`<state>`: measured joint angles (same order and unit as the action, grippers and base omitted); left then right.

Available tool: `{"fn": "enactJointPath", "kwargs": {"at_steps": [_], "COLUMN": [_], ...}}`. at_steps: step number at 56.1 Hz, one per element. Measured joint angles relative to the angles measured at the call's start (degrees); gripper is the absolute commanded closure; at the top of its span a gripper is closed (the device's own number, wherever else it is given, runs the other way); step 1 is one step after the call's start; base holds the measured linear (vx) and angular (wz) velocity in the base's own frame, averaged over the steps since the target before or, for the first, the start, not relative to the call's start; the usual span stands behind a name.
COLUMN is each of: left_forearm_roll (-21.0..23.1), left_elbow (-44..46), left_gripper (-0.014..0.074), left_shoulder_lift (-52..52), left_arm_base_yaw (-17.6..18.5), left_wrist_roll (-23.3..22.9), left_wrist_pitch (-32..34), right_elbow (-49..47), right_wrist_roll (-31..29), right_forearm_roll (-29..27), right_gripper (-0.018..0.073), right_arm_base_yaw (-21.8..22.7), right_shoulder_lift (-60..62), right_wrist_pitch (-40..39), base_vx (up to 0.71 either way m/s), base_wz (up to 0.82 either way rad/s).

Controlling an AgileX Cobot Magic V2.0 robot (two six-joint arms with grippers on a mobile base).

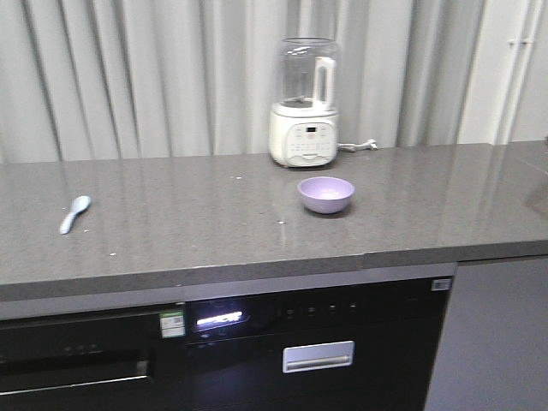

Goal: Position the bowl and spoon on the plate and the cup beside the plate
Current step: 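Drive the base along the counter toward the lavender bowl and spoon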

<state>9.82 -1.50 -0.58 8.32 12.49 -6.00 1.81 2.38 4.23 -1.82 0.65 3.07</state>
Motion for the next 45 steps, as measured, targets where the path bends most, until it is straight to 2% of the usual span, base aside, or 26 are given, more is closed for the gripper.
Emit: {"fn": "enactJointPath", "kwargs": {"at_steps": [30,45], "left_forearm_roll": [0.0,0.0], "left_elbow": [0.0,0.0], "left_gripper": [0.0594,0.0594], "left_shoulder_lift": [0.0,0.0], "left_arm_base_yaw": [0.0,0.0], "left_wrist_roll": [0.0,0.0], "left_wrist_pitch": [0.0,0.0], "right_elbow": [0.0,0.0], "right_wrist_roll": [0.0,0.0], "right_forearm_roll": [0.0,0.0], "right_gripper": [0.0567,0.0567], "right_arm_base_yaw": [0.0,0.0], "right_shoulder_lift": [0.0,0.0], "right_wrist_pitch": [0.06,0.06], "base_vx": [0.13,0.21], "base_wz": [-0.32,-0.11]}}
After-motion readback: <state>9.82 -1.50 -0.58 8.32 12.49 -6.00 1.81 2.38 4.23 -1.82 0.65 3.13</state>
